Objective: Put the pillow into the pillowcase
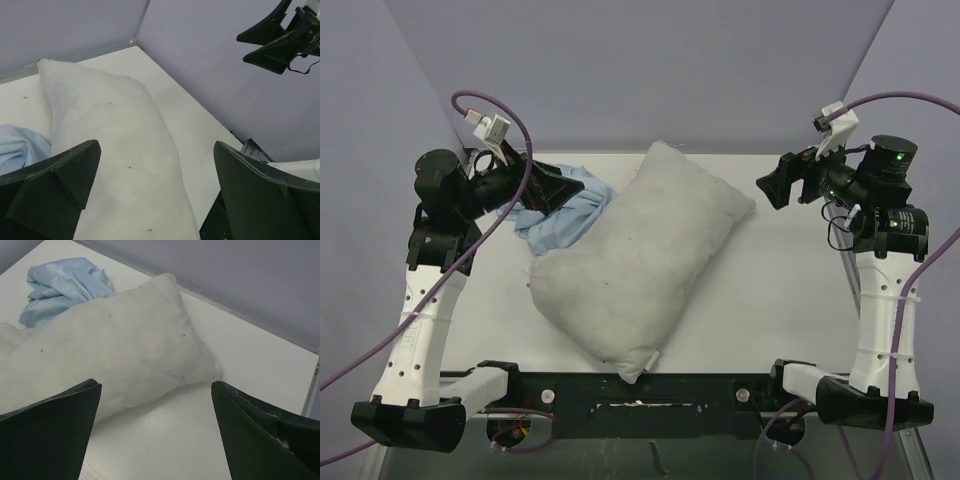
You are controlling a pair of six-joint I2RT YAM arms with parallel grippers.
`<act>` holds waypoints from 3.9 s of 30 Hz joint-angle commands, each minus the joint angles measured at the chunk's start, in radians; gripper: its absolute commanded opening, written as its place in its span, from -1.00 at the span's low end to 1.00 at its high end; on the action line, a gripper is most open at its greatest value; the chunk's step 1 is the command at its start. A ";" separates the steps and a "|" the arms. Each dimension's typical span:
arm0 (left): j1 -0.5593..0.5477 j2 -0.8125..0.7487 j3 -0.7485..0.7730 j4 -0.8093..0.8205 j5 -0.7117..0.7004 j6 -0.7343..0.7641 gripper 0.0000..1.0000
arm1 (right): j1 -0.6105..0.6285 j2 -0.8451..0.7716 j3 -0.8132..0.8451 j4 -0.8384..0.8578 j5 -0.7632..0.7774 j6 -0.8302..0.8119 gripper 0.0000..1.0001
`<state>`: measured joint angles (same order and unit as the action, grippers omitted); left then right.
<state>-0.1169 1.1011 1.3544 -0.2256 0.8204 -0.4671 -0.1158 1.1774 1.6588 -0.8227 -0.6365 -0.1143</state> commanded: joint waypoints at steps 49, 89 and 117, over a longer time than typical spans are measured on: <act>-0.691 1.245 0.990 -0.321 -0.584 0.220 0.05 | -0.128 -0.247 -0.744 0.162 -0.629 -0.404 0.96; -0.335 0.823 0.198 -0.332 -1.039 0.537 -1.00 | 0.157 -0.064 -0.781 -0.028 -0.210 -1.047 0.96; -0.373 0.304 -0.025 0.091 -0.192 -0.031 -1.00 | 0.308 0.142 -0.525 0.350 -0.349 -0.496 0.96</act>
<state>-0.5018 1.5368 1.3510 -0.2340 0.5888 -0.4641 0.0914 1.2335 1.0607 -0.6685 -1.1011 -0.8074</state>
